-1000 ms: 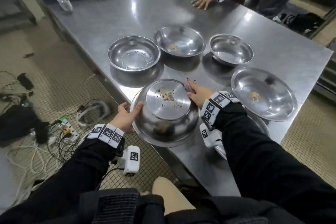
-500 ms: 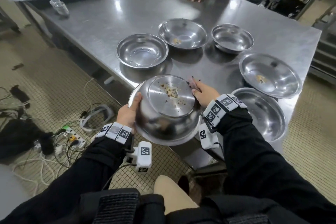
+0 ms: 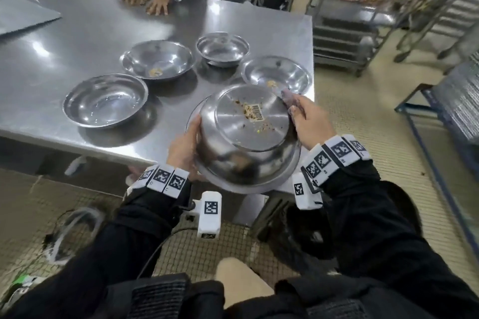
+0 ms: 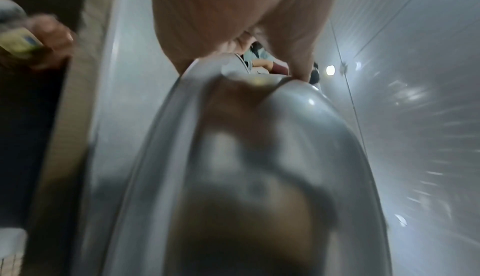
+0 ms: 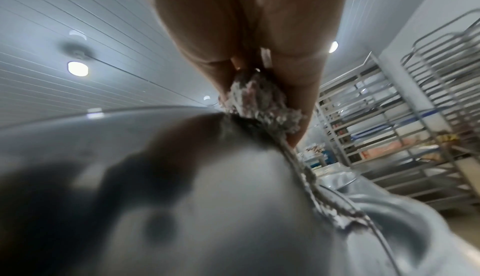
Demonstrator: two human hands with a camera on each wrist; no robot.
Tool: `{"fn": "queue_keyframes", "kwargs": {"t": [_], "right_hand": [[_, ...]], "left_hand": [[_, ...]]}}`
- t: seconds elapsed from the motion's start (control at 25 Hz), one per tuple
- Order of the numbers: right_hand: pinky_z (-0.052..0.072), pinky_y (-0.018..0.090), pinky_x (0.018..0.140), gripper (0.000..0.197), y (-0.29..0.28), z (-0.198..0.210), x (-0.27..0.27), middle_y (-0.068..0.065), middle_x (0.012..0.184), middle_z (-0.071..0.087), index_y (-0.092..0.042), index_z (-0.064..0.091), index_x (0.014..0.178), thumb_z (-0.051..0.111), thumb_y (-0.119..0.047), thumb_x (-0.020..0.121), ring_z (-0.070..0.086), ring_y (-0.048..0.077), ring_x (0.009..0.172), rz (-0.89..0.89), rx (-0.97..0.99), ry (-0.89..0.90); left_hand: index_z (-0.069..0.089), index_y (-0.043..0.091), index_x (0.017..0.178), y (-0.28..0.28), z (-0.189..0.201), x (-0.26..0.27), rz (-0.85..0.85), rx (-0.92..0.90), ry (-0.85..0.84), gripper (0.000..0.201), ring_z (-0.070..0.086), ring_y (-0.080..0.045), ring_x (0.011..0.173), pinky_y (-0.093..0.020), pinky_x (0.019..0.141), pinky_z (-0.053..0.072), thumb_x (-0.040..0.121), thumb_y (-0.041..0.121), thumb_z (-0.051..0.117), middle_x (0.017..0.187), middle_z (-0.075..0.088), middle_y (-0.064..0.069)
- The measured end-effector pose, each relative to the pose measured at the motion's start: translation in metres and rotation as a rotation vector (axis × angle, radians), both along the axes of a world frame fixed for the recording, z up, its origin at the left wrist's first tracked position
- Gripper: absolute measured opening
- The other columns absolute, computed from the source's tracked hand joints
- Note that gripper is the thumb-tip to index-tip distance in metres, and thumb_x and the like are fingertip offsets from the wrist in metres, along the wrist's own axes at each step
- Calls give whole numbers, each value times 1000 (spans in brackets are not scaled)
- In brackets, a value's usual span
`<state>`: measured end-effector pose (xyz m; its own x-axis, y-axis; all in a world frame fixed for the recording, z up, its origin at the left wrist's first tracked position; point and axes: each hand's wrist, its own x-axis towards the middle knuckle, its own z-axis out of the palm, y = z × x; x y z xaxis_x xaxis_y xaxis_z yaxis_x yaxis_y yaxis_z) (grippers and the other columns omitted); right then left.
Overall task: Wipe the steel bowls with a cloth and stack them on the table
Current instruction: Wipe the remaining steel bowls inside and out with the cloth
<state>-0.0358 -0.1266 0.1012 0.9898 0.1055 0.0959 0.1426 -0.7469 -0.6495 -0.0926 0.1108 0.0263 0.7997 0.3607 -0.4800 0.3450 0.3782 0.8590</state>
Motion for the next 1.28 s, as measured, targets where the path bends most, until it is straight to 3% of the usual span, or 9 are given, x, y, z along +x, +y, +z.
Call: {"fn": "queue_keyframes", "kwargs": {"t": [0.2, 0.36, 0.56, 0.64, 0.72, 0.84, 0.96, 1.16, 1.28], "right_hand": [[34, 29, 97, 36, -104, 5, 3, 10, 126, 53, -19, 51, 134, 43, -21, 99, 48, 23, 116, -180, -87, -98], [34, 27, 92, 36, -167, 2, 11, 9, 127, 56, -15, 50, 134, 43, -21, 99, 50, 25, 116, -274, -118, -97], [41, 30, 93, 34, -240, -3, 51, 2, 124, 58, -13, 52, 131, 40, -18, 99, 53, 21, 112, -314, -29, -125], [37, 21, 83, 34, -255, 1, 70, -6, 118, 58, -17, 52, 131, 41, -16, 99, 53, 12, 103, -265, -48, -157], [37, 19, 84, 37, -267, 4, 94, -3, 122, 60, -21, 51, 134, 44, -16, 98, 55, 14, 105, -167, -100, -183], [36, 25, 102, 39, -280, 1, 128, 5, 132, 57, -19, 51, 134, 49, -12, 95, 53, 21, 118, 22, -181, -208], [30, 25, 105, 37, -289, -11, 142, 7, 138, 51, -16, 56, 130, 50, -9, 94, 49, 23, 124, 189, -269, -222], [45, 36, 100, 29, -317, -54, 131, 16, 128, 57, -5, 63, 119, 53, -3, 91, 57, 30, 114, 326, -169, -251], [51, 32, 94, 29, -332, -70, 120, 8, 121, 62, -11, 64, 117, 54, -2, 91, 60, 13, 108, 298, -73, -227]], "left_hand": [[67, 17, 107, -90, 20, 52, -284, -17, -34, 80, 68, -22, 99, -43, 97, 50, 57, 81, 67, 109, 70, -5], [68, 15, 90, -149, 31, 74, -317, -32, -99, 43, 70, -19, 90, -36, 90, 53, 81, 57, 66, 88, 75, -3], [63, 4, 118, -219, 26, 112, -352, 108, -73, 97, 70, -22, 92, -35, 86, 54, 58, 81, 64, 107, 71, -10], [57, 0, 127, -237, 25, 125, -345, 143, -63, 129, 66, -25, 102, -40, 94, 52, 36, 92, 63, 117, 67, -13], [53, -1, 130, -256, 19, 141, -330, 140, -65, 140, 64, -27, 107, -42, 99, 49, 26, 92, 63, 120, 65, -15], [53, 0, 130, -278, 11, 162, -259, 119, -23, 140, 65, -27, 106, -42, 100, 49, 24, 91, 68, 120, 65, -14], [53, 1, 128, -289, 11, 173, -189, 154, -11, 137, 63, -29, 106, -44, 102, 46, 27, 93, 64, 120, 64, -12], [53, -2, 128, -302, 17, 184, -140, 323, -22, 93, 57, -33, 114, -39, 103, 42, 77, 76, 52, 126, 58, -15], [59, 2, 121, -304, 10, 193, -117, 343, -25, 74, 58, -30, 110, -40, 101, 44, 86, 66, 51, 116, 61, -11]]}}
